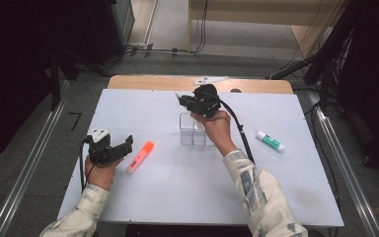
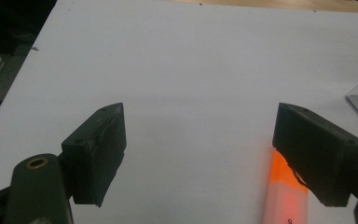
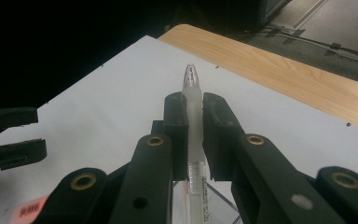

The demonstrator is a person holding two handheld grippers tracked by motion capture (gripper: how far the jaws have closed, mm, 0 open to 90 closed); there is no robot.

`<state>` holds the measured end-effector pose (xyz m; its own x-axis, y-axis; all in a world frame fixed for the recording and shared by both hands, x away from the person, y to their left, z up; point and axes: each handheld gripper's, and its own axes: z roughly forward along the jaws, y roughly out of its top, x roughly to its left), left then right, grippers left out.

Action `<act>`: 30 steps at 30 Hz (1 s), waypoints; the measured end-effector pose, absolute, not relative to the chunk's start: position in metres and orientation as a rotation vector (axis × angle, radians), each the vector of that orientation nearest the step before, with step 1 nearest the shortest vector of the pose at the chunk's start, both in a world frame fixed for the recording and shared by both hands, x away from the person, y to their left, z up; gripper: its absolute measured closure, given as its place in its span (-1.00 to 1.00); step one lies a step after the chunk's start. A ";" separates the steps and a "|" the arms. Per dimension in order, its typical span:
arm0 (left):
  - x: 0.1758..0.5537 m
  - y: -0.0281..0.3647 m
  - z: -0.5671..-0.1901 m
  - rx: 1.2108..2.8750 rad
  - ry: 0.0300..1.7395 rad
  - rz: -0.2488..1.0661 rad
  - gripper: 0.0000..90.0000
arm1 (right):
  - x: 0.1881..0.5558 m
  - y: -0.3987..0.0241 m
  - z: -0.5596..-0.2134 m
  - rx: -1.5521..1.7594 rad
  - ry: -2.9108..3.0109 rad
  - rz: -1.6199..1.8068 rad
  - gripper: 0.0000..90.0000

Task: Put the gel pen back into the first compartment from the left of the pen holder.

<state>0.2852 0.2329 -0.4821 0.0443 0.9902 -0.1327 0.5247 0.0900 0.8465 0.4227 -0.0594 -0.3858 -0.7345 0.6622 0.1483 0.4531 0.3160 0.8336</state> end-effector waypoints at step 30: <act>0.285 0.235 -0.482 1.540 1.585 0.739 -0.61 | 0.444 -0.030 -0.391 1.086 2.363 1.389 0.75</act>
<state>0.2851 0.2349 -0.4820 0.0487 0.9891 -0.1389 0.5294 0.0924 0.8434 0.4440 -0.0304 -0.3910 -0.7125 0.6755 0.1900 0.4946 0.2914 0.8188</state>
